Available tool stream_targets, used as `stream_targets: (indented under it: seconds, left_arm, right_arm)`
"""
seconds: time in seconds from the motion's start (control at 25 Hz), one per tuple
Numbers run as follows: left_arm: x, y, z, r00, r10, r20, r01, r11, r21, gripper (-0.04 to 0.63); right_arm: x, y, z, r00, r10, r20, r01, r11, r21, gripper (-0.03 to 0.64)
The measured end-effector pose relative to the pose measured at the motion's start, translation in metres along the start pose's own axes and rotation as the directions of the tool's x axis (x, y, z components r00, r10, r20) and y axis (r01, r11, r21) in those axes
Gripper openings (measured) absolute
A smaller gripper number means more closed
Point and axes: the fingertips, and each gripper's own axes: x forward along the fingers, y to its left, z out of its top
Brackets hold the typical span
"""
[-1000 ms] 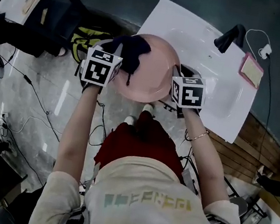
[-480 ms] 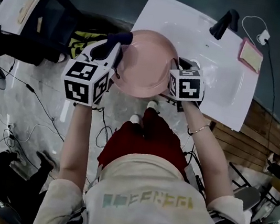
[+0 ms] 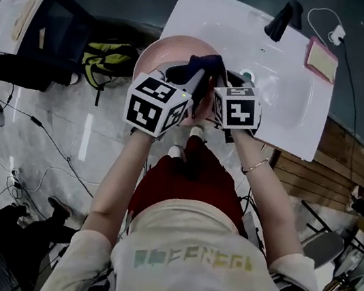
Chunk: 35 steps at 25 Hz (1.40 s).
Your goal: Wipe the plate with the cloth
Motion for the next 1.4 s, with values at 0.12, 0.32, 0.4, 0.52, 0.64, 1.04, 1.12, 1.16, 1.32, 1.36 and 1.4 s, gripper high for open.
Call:
stream_targets:
  seconds: [0.12, 0.32, 0.4, 0.52, 0.64, 1.04, 1.12, 1.16, 1.32, 1.36, 1.4]
  left_arm:
    - [0.017, 0.010, -0.030, 0.996, 0.018, -0.091, -0.018, 1.000, 0.010, 0.041]
    - [0.020, 0.035, -0.061, 0.973, 0.103, -0.207, -0.083, 0.991, 0.102, 0.041]
    - [0.017, 0.043, -0.065, 0.965, 0.133, -0.228, -0.106, 0.986, 0.131, 0.040]
    - [0.008, 0.055, -0.068, 0.953, 0.178, -0.246, -0.138, 0.976, 0.170, 0.040]
    - [-0.005, 0.068, -0.071, 0.937, 0.233, -0.262, -0.179, 0.960, 0.214, 0.040]
    - [-0.057, 0.112, -0.080, 0.901, 0.359, -0.242, -0.317, 0.928, 0.197, 0.041]
    - [-0.070, 0.119, -0.079, 0.902, 0.370, -0.221, -0.340, 0.926, 0.162, 0.040]
    - [-0.078, 0.122, -0.077, 0.902, 0.377, -0.210, -0.352, 0.925, 0.146, 0.041]
    - [-0.108, 0.131, -0.064, 0.894, 0.424, -0.146, -0.414, 0.905, 0.093, 0.041]
    - [-0.115, 0.132, -0.059, 0.892, 0.435, -0.122, -0.428, 0.900, 0.081, 0.041]
    - [-0.121, 0.132, -0.053, 0.893, 0.441, -0.095, -0.436, 0.897, 0.065, 0.040]
  right_arm:
    - [0.001, -0.001, -0.001, 1.000, -0.001, 0.002, 0.001, 1.000, -0.003, 0.067]
    - [0.004, -0.001, -0.001, 1.000, 0.003, 0.002, -0.003, 1.000, -0.009, 0.067]
    - [0.005, -0.001, -0.001, 1.000, 0.004, 0.001, -0.004, 1.000, -0.015, 0.067]
    - [0.006, 0.000, 0.001, 1.000, 0.001, 0.001, -0.001, 1.000, -0.023, 0.067]
    - [0.007, 0.001, 0.001, 1.000, -0.002, -0.002, 0.002, 1.000, -0.027, 0.067]
    - [0.008, 0.004, 0.002, 1.000, -0.024, -0.004, 0.023, 0.999, -0.047, 0.067]
    - [0.007, 0.006, 0.002, 1.000, -0.030, -0.002, 0.030, 0.998, -0.047, 0.067]
    - [0.006, 0.006, 0.002, 0.999, -0.033, 0.000, 0.033, 0.998, -0.046, 0.067]
    - [0.000, 0.007, 0.004, 0.999, -0.046, 0.015, 0.046, 0.998, -0.035, 0.067]
    - [-0.001, 0.007, 0.005, 0.999, -0.048, 0.019, 0.049, 0.998, -0.030, 0.067]
    - [-0.003, 0.007, 0.005, 0.999, -0.050, 0.021, 0.051, 0.998, -0.024, 0.067]
